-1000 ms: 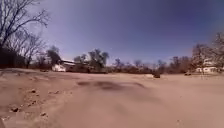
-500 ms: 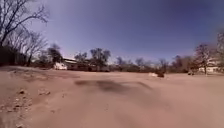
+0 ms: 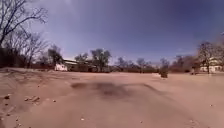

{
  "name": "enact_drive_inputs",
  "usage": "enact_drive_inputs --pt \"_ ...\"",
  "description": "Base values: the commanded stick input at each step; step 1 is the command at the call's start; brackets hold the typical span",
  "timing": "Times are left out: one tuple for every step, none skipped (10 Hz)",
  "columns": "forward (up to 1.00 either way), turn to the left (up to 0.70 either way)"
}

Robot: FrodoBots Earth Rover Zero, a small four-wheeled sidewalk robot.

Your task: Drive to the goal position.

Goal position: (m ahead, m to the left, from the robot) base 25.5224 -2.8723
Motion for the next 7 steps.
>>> enact_drive_inputs --pt "1.0 -0.27" --pt "1.0 -0.27" --pt "1.0 -0.27" --pt "1.0 -0.27" --pt "1.0 -0.27" --pt "1.0 -0.27" --pt "1.0 -0.05"
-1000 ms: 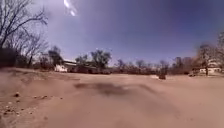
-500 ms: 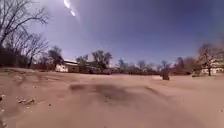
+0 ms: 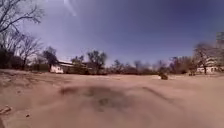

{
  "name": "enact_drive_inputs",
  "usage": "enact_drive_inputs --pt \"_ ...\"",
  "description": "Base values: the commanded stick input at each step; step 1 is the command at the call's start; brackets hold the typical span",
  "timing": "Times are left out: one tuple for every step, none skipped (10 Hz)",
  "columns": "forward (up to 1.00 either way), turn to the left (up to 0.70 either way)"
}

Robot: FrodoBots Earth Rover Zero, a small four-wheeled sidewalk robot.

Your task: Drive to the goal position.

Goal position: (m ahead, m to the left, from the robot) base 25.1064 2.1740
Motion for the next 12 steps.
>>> enact_drive_inputs --pt "1.0 0.0" --pt "1.0 0.0" --pt "1.0 0.0" --pt "1.0 0.0" --pt "1.0 0.0" --pt "1.0 0.0" --pt "1.0 0.0" --pt "1.0 0.0" --pt "1.0 0.0" --pt "1.0 0.0" --pt "1.0 0.0" --pt "1.0 0.0"
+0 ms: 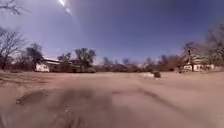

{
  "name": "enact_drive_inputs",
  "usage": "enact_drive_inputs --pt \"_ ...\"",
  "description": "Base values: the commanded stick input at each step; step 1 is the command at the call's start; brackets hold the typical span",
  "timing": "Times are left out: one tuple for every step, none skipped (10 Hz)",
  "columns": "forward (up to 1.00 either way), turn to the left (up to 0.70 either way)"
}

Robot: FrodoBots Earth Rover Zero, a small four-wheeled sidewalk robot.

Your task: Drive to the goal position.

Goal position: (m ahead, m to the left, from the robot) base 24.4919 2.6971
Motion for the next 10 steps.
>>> enact_drive_inputs --pt "1.0 0.0" --pt "1.0 0.0" --pt "1.0 0.0" --pt "1.0 0.0" --pt "1.0 0.0" --pt "1.0 0.0" --pt "1.0 0.0" --pt "1.0 0.0" --pt "1.0 0.0" --pt "1.0 0.0"
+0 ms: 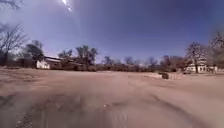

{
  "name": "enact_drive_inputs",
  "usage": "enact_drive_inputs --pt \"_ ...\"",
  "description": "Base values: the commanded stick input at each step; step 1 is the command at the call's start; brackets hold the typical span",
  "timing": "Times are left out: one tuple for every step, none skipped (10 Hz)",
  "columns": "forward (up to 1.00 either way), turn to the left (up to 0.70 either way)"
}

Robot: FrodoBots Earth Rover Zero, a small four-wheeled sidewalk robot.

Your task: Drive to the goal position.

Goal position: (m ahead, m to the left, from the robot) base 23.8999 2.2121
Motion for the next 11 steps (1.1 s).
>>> enact_drive_inputs --pt "1.0 0.0" --pt "1.0 0.0" --pt "1.0 0.0" --pt "1.0 0.0" --pt "1.0 0.0" --pt "1.0 0.0" --pt "1.0 0.0" --pt "1.0 0.0" --pt "1.0 0.0" --pt "1.0 0.0" --pt "1.0 0.0"
